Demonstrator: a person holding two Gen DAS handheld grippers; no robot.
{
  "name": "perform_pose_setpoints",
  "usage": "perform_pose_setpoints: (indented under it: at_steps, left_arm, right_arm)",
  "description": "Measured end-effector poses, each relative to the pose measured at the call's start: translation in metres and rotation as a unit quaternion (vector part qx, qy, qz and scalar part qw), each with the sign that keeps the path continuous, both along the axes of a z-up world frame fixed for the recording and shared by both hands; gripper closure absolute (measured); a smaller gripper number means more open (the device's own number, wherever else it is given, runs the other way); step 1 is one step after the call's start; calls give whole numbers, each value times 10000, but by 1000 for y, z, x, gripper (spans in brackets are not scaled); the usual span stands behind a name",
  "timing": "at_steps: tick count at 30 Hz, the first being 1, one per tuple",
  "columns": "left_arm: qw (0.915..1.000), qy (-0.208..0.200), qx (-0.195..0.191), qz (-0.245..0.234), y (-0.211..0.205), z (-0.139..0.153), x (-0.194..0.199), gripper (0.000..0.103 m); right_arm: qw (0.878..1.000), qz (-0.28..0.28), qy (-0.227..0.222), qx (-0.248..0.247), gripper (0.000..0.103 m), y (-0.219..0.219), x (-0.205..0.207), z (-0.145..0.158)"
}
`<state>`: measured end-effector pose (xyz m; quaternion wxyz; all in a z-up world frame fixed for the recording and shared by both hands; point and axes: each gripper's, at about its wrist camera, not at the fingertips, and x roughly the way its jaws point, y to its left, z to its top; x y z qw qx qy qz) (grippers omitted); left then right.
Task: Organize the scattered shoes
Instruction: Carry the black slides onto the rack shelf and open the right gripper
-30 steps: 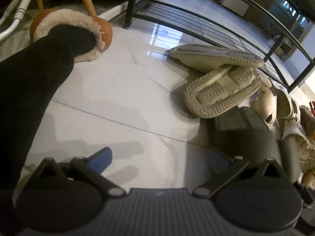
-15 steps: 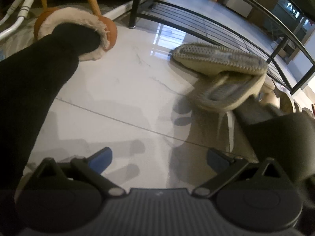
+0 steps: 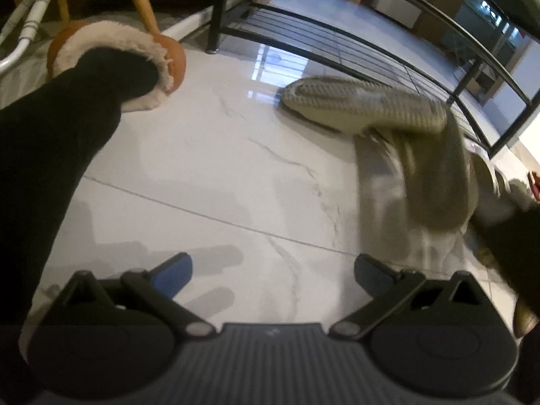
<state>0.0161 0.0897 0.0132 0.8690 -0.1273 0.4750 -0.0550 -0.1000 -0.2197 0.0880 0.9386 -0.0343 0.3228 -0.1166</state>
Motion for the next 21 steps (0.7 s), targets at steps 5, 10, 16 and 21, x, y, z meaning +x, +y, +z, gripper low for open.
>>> perform_pose_setpoints:
  at_steps: [5,10,16,21]
  left_arm:
    - [9999,-97,-2,98,2,4,-1,1]
    - [9997,-226,-66,44,1,9,0,1]
    - [9996,-177,-173,153,5,8,1,1]
    - [9991,-232,120,325,6,8,5,1]
  right_arm:
    - [9957,-608,208,662,62,-27,1,11]
    - [9904,-774,-572,994,61,-28,-2,45]
    - [9844,-77,-1672,544,61,6,19,81]
    - [9715,632,-2193,642,61,41,84,90]
